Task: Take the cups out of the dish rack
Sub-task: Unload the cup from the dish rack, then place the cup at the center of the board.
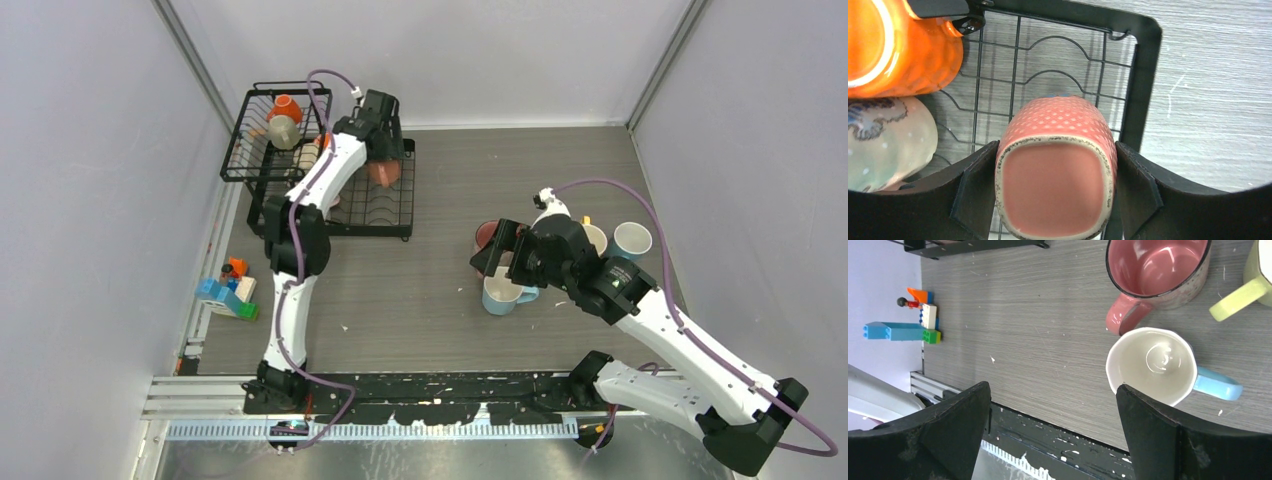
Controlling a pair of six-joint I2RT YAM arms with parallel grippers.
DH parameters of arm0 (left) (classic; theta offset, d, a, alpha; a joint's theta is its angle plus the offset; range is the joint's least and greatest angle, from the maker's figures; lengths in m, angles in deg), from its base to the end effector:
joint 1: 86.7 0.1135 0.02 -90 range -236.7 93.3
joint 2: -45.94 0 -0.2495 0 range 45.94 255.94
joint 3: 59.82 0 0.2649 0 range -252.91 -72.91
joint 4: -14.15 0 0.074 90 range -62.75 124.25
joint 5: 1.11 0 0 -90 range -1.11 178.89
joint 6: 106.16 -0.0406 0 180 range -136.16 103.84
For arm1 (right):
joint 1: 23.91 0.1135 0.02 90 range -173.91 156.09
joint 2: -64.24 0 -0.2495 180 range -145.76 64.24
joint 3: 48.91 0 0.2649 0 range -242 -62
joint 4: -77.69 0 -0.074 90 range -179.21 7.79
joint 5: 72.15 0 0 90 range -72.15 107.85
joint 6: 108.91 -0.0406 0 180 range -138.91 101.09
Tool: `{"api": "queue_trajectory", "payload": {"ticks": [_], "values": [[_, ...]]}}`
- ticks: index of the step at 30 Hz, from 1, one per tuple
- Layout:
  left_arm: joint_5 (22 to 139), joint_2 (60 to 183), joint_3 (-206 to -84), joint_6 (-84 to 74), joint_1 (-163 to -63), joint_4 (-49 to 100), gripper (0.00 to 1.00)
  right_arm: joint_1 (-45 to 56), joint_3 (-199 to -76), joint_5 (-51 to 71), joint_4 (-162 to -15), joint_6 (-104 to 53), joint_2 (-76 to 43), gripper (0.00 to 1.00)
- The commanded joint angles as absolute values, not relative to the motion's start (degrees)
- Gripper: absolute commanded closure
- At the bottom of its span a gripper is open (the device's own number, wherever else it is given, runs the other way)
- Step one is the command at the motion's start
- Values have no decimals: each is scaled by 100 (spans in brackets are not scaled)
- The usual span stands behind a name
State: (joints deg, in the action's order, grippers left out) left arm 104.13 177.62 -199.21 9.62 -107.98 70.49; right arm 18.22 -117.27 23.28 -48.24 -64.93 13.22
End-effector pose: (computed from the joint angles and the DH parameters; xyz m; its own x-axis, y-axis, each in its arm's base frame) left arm 0.4914 -0.1799 0.2505 -0.7116 -0.1732 -0.6809 -0.1346 0.9848 -0.1098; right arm 0.1565 0.1364 0.3180 -0.7481 0.2893 -0.5973 -0.1055 0.8367 0.5374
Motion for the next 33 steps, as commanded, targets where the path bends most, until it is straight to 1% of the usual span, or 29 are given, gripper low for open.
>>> {"api": "queue_trajectory", "payload": {"ticks": [1, 5, 9, 13, 16, 21, 33], "values": [[10172, 16814, -19818, 1218, -10847, 6897, 98, 1802, -11797, 2496, -5337, -6551, 1354, 0], [9882, 16427, -19693, 1386, -10909, 7070, 100, 1805, -11939, 2509, -5648, -6520, 1230, 0], [9464, 16036, -19474, 1660, -10951, 7200, 100, 1758, -12071, 2340, -6093, -6439, 925, 0], [9057, 15614, -19122, 1916, -11036, 7264, 100, 1505, -12040, 1949, -6741, -6470, 608, 0], [8677, 15312, -18796, 2145, -11076, 7264, 100, 1168, -11885, 1356, -7500, -6653, 379, 0], [8213, 14744, -18203, 2607, -11147, 7002, 100, 769, -11632, 820, -8689, -7003, 12, 0], [7104, 13570, -16526, 4226, -11316, 5709, 100, 674, -11170, 519, -10479, -7531, -472, 0]]}}
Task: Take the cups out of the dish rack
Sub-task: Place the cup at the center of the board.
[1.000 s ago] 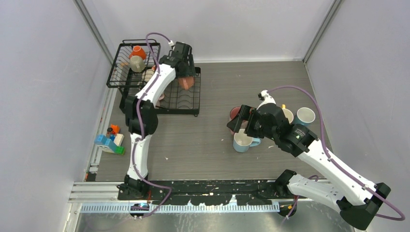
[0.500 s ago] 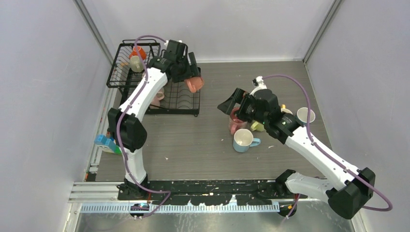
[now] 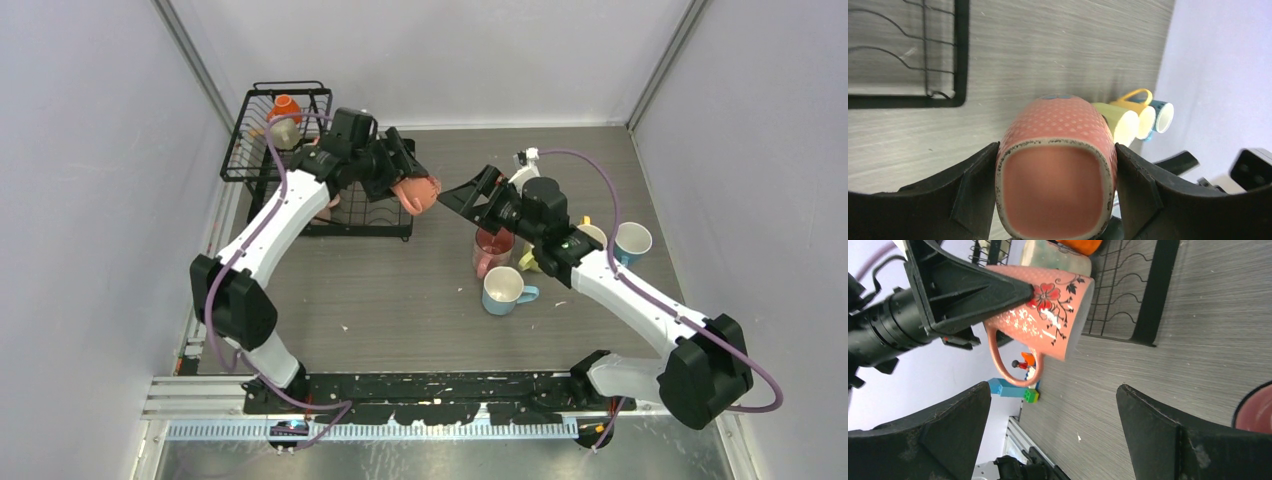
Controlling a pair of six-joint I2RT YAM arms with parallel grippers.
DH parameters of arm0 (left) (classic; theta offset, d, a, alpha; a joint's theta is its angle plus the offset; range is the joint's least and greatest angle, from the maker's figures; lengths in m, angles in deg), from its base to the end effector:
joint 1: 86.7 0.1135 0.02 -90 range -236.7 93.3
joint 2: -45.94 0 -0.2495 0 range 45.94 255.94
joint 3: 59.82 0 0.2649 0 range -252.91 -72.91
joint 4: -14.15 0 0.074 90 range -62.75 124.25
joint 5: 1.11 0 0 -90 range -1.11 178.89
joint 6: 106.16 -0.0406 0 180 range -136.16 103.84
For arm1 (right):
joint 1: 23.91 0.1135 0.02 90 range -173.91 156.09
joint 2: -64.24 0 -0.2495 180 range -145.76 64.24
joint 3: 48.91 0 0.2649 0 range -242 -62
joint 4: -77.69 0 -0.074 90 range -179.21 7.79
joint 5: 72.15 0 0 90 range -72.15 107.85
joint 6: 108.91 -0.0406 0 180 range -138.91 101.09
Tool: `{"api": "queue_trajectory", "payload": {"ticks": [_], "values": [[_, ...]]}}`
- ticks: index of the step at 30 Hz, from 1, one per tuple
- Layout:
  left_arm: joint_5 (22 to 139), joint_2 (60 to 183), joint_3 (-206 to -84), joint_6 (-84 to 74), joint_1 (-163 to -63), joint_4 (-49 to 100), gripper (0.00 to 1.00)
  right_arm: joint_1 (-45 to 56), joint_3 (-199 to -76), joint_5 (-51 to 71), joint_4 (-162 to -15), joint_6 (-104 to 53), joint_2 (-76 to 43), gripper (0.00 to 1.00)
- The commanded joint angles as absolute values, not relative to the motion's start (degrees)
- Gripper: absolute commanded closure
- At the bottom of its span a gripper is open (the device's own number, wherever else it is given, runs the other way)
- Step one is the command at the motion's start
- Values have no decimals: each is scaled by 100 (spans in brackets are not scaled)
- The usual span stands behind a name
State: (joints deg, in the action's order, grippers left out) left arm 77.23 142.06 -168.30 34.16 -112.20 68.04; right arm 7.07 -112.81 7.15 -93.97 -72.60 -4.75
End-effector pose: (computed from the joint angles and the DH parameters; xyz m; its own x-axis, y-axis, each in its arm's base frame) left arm 0.3489 -0.1755 0.3429 -0.8117 -0.4479 -0.3749 -0.1042 0.7425 -0.6617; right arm 0.2578 0.1636 0.2965 -0.6503 0.5332 -0.5412 -0.2307 0.5401 0.8093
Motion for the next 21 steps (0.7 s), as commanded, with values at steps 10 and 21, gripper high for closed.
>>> {"api": "queue_trajectory", "payload": {"ticks": [10, 21], "values": [[6809, 12993, -15595, 5100, -11684, 4737, 100, 671, -10910, 554, -10873, -7771, -372, 1], [6604, 12901, -15217, 5692, -11813, 4129, 100, 669, -10295, 393, -12156, -8355, -210, 28]]}}
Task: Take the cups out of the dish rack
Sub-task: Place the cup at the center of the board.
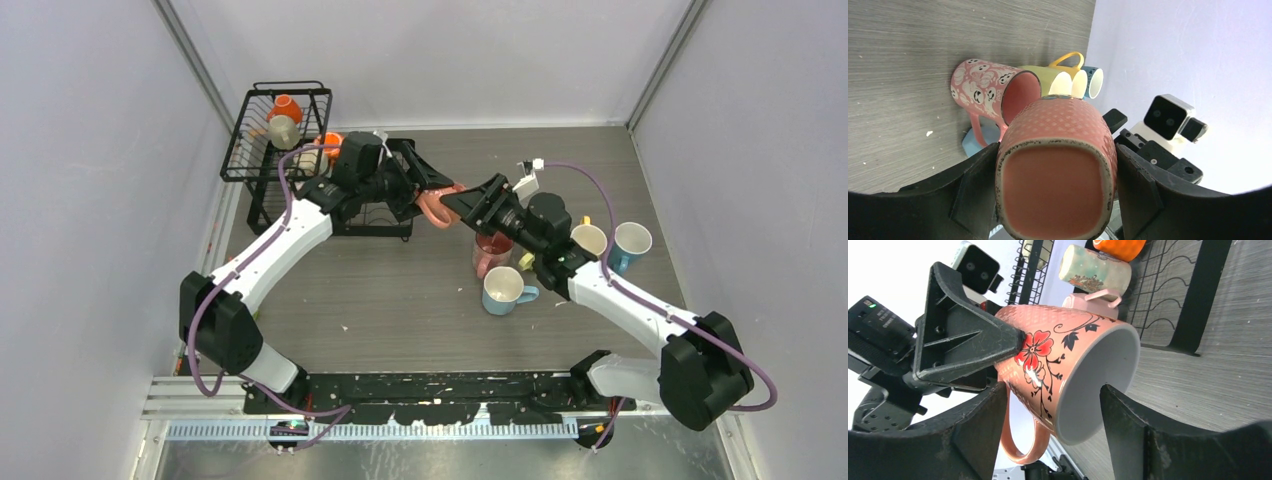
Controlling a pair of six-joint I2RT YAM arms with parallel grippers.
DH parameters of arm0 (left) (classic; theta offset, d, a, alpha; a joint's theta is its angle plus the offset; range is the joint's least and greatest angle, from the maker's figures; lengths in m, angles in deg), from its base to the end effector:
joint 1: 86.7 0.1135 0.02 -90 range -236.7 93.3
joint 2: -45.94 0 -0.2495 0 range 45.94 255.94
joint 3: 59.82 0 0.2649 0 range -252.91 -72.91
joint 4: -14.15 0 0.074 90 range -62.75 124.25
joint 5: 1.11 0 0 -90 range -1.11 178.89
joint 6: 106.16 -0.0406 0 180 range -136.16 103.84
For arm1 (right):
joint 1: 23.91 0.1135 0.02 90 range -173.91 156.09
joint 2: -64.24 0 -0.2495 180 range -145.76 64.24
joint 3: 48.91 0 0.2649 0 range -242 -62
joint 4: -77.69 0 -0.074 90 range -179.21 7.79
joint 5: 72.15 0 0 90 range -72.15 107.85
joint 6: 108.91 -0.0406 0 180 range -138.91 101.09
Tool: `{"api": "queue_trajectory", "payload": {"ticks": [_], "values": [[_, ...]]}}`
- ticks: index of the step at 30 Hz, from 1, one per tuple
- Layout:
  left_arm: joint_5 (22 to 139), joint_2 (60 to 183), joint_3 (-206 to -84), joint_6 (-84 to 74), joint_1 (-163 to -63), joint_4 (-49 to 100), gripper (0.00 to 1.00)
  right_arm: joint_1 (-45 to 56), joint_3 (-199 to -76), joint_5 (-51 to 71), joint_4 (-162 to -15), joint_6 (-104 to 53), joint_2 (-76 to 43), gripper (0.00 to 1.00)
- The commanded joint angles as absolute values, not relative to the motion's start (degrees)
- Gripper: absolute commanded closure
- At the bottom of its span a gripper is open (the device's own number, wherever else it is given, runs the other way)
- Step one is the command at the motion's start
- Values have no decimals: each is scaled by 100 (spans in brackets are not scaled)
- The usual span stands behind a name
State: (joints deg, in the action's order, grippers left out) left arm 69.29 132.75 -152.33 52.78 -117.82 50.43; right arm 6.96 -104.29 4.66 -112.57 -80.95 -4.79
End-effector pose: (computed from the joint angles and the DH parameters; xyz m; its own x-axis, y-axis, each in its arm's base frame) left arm 0.3066 -0.2010 0.3318 -0.8416 -0.5188 -0.1501 -0.1426 0.4815 -0.8647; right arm 0.2540 0.1626 0.2772 -0.6377 0.6207 -0.4561 -0.2811 0.3638 0.8881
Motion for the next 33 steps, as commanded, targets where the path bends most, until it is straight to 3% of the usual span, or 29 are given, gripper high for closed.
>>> {"api": "queue_trajectory", "payload": {"ticks": [1, 16, 21, 25, 26, 28, 33], "values": [[6560, 12906, -15180, 5756, -11814, 4040, 100, 671, -10272, 404, -12205, -8352, -187, 31], [6227, 12966, -14740, 6408, -11960, 3270, 100, 675, -10175, 458, -12420, -8243, -36, 56], [6231, 12946, -14639, 6491, -12026, 3134, 100, 675, -10158, 497, -12435, -8229, 16, 73], [6193, 12972, -14556, 6532, -12061, 2990, 99, 673, -10178, 513, -12401, -8219, 24, 93], [6179, 12981, -14560, 6524, -12075, 2984, 96, 670, -10192, 533, -12340, -8207, 32, 98], [6177, 13000, -14559, 6489, -12100, 2968, 83, 675, -10221, 564, -12233, -8168, 62, 99], [6164, 13026, -14518, 6483, -12141, 2889, 33, 671, -10291, 689, -11988, -8004, 243, 99]]}}
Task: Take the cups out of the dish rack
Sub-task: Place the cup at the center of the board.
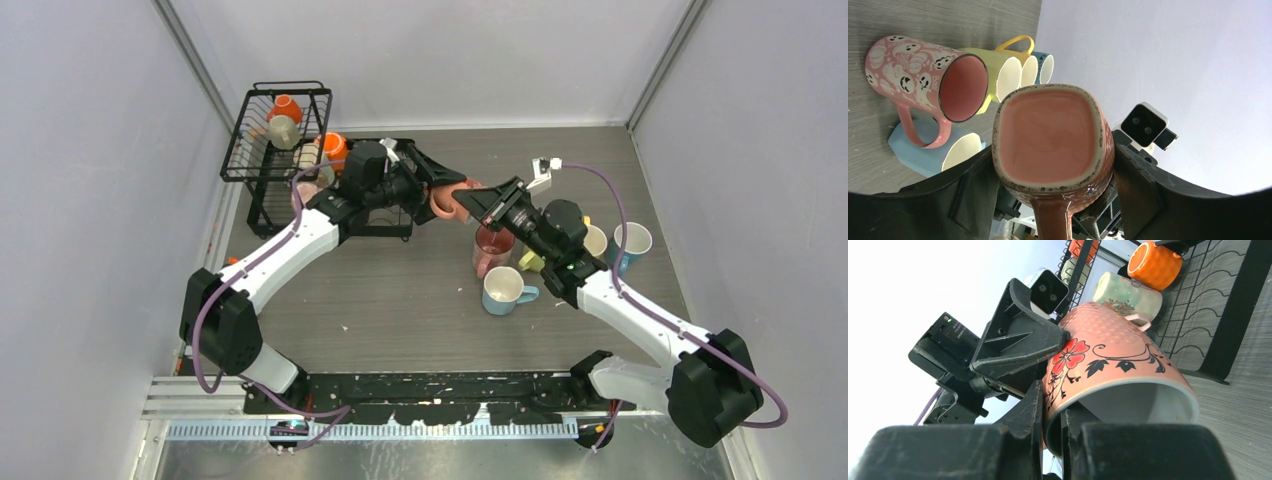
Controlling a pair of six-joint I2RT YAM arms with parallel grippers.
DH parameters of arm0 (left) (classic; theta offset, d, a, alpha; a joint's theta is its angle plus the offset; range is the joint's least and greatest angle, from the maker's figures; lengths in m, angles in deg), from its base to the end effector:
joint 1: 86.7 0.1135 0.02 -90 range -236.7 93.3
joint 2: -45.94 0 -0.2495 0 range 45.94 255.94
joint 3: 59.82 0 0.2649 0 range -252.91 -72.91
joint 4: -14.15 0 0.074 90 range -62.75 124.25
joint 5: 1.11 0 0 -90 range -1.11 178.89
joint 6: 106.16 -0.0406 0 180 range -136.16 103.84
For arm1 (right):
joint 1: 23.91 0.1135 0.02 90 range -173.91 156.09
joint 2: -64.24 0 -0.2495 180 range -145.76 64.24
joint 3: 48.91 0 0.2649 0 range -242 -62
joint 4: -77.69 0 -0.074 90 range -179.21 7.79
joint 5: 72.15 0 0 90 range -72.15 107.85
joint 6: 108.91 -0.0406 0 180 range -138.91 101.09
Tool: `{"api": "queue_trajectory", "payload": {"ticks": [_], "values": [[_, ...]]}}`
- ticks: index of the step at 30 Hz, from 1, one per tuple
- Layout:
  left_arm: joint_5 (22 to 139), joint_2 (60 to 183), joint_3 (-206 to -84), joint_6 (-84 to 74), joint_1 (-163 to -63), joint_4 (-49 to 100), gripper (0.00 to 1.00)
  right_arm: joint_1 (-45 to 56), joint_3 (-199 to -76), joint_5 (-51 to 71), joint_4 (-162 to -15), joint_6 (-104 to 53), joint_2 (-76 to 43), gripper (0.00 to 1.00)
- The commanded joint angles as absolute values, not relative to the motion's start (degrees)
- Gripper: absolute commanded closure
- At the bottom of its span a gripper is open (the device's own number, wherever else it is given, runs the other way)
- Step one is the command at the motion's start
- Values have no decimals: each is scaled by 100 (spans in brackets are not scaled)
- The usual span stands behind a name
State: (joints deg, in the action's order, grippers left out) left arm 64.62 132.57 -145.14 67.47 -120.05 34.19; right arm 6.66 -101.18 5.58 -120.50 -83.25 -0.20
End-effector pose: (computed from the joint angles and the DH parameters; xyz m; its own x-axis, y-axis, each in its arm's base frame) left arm 0.3029 -0.2193 0.3161 -0.8496 -0.5254 0.0454 -0.2112 0.2600 -0.9422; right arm 0.2404 0.1520 0.2947 -0.5729 0.6846 -0.4507 -0.3754 0.2697 0.8868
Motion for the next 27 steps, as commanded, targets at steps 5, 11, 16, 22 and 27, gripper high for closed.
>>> {"api": "queue_trajectory", "payload": {"ticks": [5, 11, 16, 22, 27], "values": [[6218, 12999, -14522, 6381, -12158, 2985, 9, 676, -10494, 928, -11388, -7757, 494, 99], [6315, 12925, -14599, 6050, -12158, 3224, 2, 671, -10653, 1326, -10677, -7440, 958, 99], [6418, 12929, -14968, 5589, -12159, 3659, 0, 671, -11004, 1493, -9881, -7299, 1062, 99], [6664, 12867, -15357, 4930, -12157, 4328, 0, 674, -11571, 1760, -8420, -7175, 1196, 99], [6710, 12762, -15485, 4339, -12176, 4743, 0, 672, -12140, 2167, -6870, -7005, 1439, 99]]}}
